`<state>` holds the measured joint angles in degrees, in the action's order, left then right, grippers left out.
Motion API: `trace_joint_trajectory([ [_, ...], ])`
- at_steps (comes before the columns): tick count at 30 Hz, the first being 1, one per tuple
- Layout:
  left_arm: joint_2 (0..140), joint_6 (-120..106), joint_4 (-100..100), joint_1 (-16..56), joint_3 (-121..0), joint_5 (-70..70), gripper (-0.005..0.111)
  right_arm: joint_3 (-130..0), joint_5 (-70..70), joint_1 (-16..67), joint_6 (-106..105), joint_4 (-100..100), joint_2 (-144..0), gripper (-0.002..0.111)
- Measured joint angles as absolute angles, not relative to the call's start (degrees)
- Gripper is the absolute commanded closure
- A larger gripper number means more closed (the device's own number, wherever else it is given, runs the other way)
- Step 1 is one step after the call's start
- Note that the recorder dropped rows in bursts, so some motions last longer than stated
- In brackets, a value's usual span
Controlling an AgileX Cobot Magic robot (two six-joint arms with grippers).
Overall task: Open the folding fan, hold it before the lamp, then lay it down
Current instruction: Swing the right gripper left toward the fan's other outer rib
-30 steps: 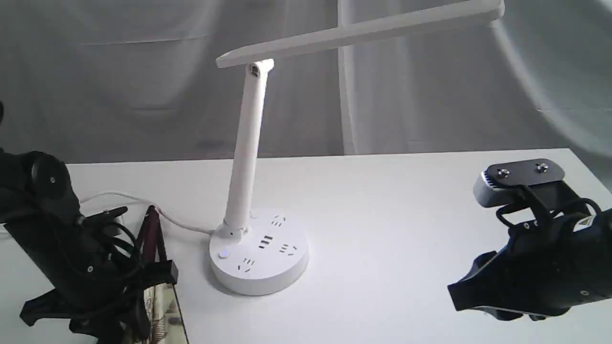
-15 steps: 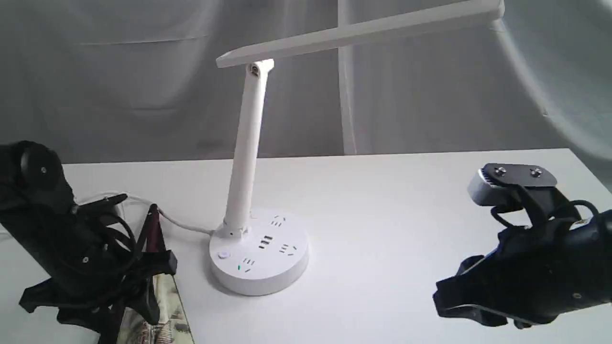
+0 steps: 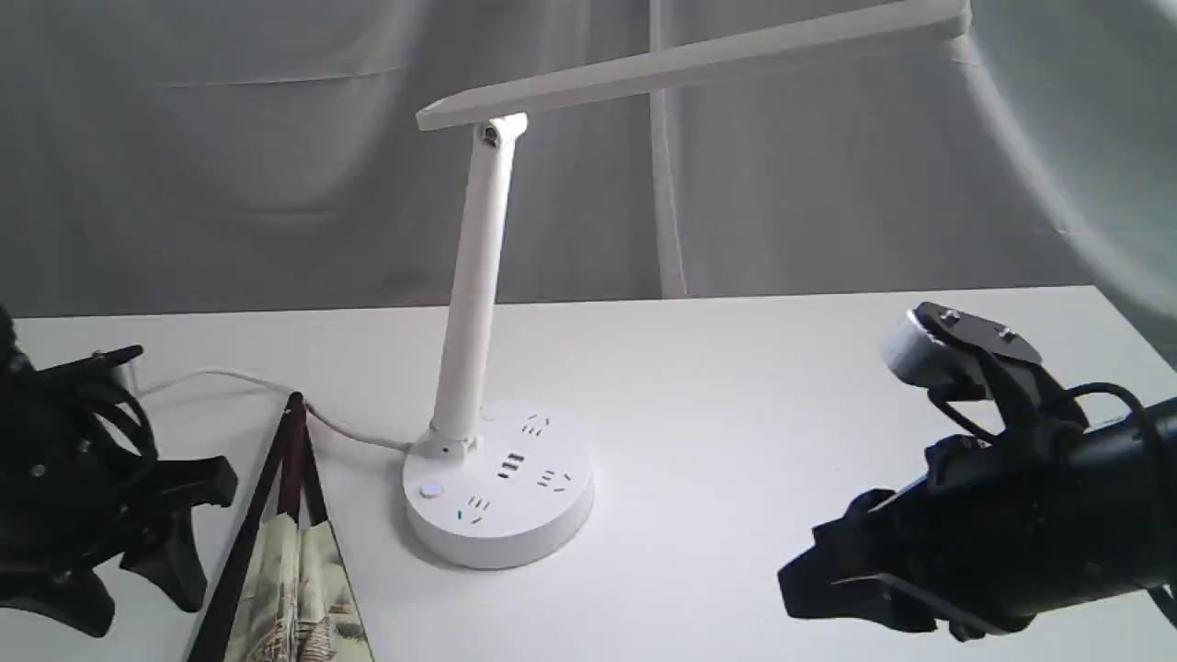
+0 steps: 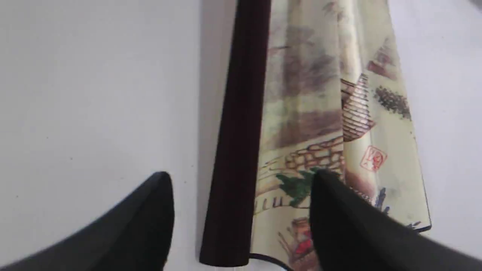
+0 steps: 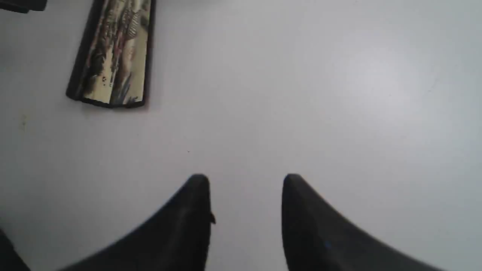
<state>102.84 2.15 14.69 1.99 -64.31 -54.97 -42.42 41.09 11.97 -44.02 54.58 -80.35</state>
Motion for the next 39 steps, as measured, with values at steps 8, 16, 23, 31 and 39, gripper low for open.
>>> trace_joint_trajectory([
  [8, 102.59, -3.24, 17.97, -4.18, -61.19, -55.67, 0.052, -42.43, 42.92, 11.97, -45.4, 60.78, -82.91, 0.075],
  [16, 102.59, -23.25, 37.89, -11.74, -53.5, -51.63, 0.052, -42.92, 44.86, 16.63, -53.57, 72.67, -92.28, 0.075],
  [23, 102.59, -35.75, 47.86, -15.84, -50.87, -49.73, 0.052, -49.69, 45.49, 21.13, -52.82, 74.53, -98.72, 0.075],
  [31, 102.59, -37.26, 47.98, -15.96, -50.87, -44.84, 0.052, -59.63, 45.98, 25.09, -50.85, 74.74, -108.34, 0.075],
  [39, 102.59, -36.73, 47.37, -15.96, -50.87, -43.84, 0.058, -69.19, 49.66, 27.33, -46.75, 75.08, -118.67, 0.074],
])
